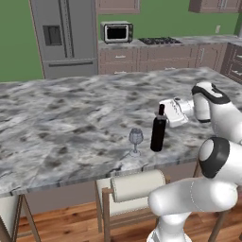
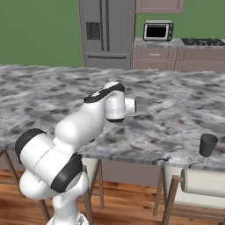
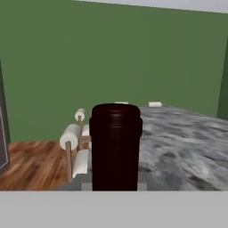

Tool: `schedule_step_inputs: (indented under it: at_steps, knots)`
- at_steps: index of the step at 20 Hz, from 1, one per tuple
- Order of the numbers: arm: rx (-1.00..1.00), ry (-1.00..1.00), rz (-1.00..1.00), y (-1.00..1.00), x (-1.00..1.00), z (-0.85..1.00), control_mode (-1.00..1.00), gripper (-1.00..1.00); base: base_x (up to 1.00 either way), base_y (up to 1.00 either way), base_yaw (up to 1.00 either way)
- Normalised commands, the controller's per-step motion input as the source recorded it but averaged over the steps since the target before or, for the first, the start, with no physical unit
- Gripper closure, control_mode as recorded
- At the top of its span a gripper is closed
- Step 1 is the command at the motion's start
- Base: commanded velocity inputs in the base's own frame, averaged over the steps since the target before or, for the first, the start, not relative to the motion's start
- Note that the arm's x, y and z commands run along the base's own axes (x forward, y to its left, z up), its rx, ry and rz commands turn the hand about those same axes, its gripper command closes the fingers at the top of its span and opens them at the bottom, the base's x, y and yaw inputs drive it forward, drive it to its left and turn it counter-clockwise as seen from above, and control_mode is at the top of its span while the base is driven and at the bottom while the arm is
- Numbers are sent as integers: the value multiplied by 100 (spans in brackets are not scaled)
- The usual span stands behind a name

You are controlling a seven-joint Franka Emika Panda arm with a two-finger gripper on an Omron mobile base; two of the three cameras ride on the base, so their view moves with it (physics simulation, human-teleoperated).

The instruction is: There is a wine glass and glass cup on the dining counter. Place the wine bottle next to the wine glass and the juice bottle next to the glass cup.

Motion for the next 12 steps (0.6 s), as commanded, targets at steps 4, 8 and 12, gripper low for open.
schedule_step_inputs:
  at_steps: [4, 8, 12]
  knots:
    - [0, 0, 0, 0, 14, -28, -100, 100, 0, 0, 0]
    - [5, 0, 0, 0, 20, -23, -100, 100, 0, 0, 0]
    - [8, 0, 0, 0, 18, -22, -100, 100, 0, 0, 0]
